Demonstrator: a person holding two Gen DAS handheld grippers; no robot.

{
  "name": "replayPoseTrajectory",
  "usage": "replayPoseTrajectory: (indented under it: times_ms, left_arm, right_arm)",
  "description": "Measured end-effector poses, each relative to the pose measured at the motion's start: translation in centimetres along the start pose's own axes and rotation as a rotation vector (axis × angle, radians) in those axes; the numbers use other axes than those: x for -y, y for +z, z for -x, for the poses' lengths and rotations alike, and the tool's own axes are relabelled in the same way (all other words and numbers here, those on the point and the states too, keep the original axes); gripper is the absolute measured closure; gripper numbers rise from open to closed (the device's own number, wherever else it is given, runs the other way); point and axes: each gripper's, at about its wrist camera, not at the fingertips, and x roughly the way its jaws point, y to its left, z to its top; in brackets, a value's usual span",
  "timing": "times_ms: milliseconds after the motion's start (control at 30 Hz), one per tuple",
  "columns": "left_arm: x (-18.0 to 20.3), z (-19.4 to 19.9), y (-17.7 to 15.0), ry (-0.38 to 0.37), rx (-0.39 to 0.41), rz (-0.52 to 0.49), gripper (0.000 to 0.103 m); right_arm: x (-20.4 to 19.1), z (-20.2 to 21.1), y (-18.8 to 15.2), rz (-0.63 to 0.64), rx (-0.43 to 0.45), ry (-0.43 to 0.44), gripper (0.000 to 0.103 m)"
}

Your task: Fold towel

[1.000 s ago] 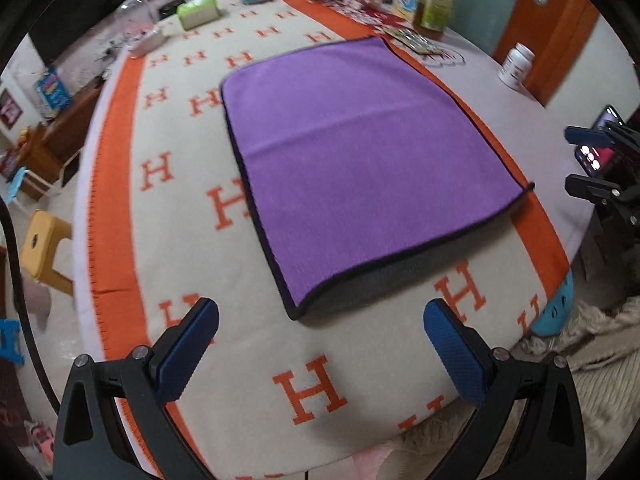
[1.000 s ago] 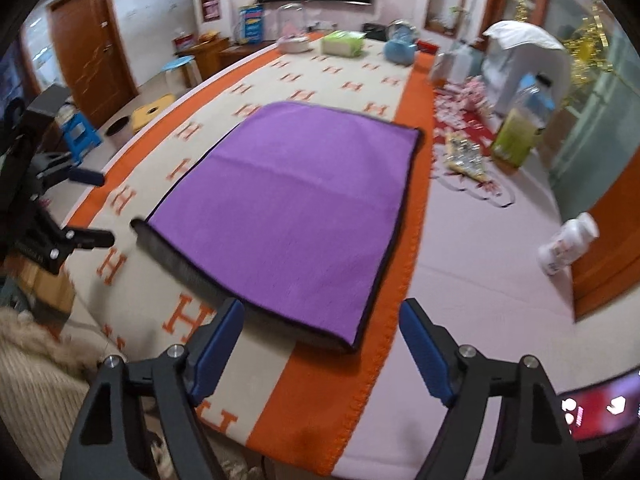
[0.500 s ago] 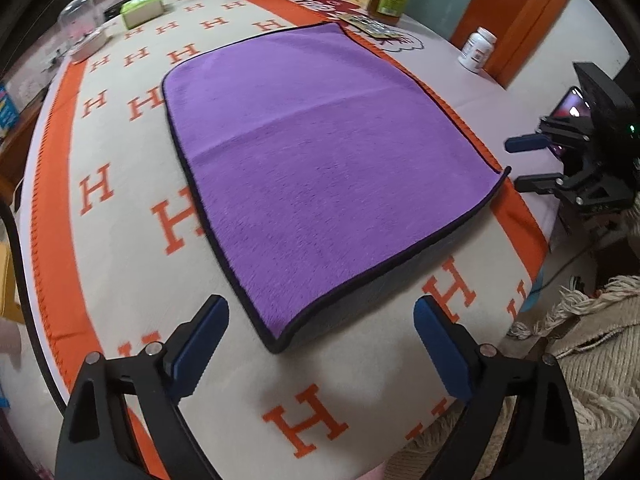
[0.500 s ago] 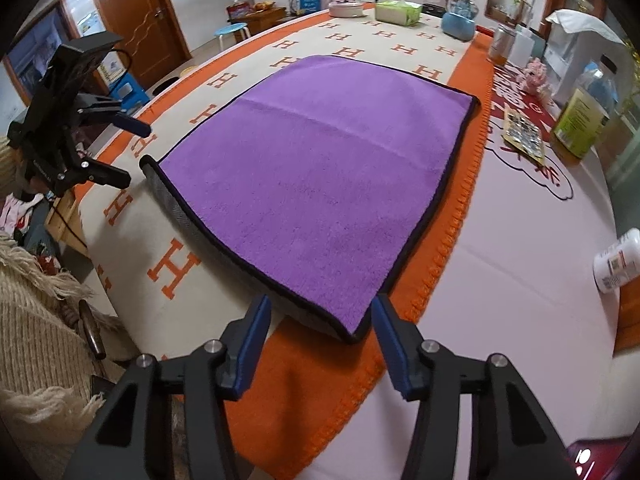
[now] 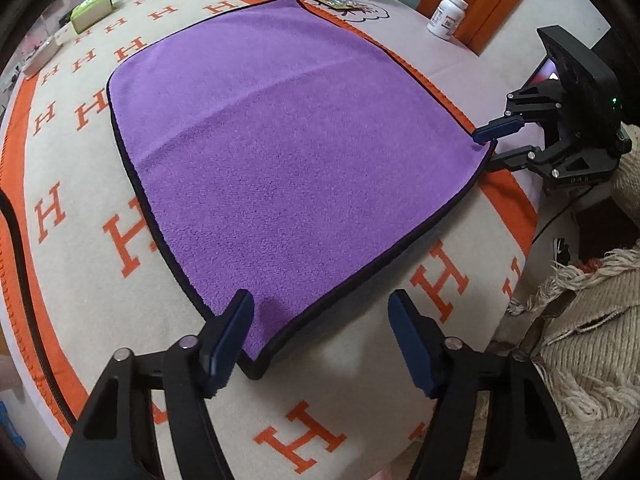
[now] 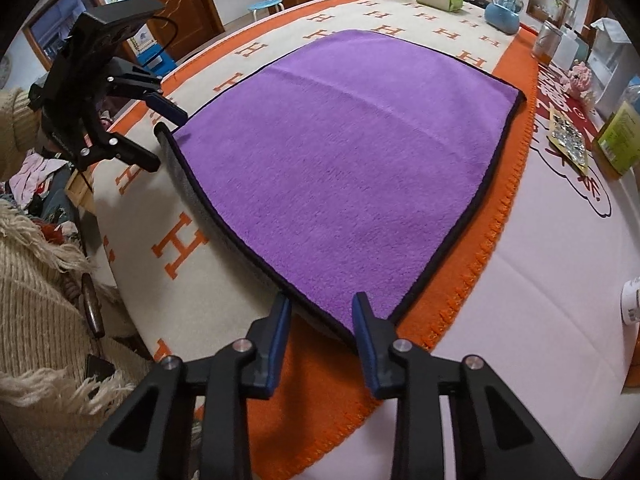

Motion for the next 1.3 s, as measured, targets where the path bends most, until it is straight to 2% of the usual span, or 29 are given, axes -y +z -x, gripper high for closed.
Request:
replayPoseTrajectory:
  times_ms: [67,100,433,667,800,867,1067,1300]
  left_arm:
    - [-0.2,-0.2,0.0,-0.008,-0.014,0.002,0.049]
    - [-0.2,-0.4,0.0,-0.01,-0.02,0.003,0.051]
    - [-0.7,-1.2,-1.7,0.012,-0.035,0.02,0.067]
    - [-0.9,-0.9,-2.6,0.033,-0.043,0.06,0.092]
    - [-1.1,-0.5,-2.6,0.042,-0.032,0.1,0.094]
    - [-1.2,-0.2,-2.8,0.085,-0.056,0.1,0.095]
    - [-1.1,1.8,-1.6,0.136,-0.021,0.13,0.095]
    - [-2.1,5.0,2.0,0.205,0.039,0.149,0.095]
  right_arm:
    - [0.0,0.0,0.0,0.007,-0.003,-0.003,0.08]
    - [0.1,0.0,0.0,0.009,-0.004,-0.006,0.081]
    - [-0.4,-0.1,-0.1,0.025,-0.007,-0.056,0.091]
    - [-0.2,0.4,0.2,-0.026,0.016,-0.089,0.094]
    - [-0.2,0.6,0.7,-0.072,0.024,-0.116,0.094]
    - [-0.2,0.8,0.9,-0.092,0.033,-0.124,0.094]
    - [0.5,1.9,2.4,-0.158,0.067,-0.172,0.096]
    - [2.5,4.1,5.9,-0.227,0.136,-0.252,0.096]
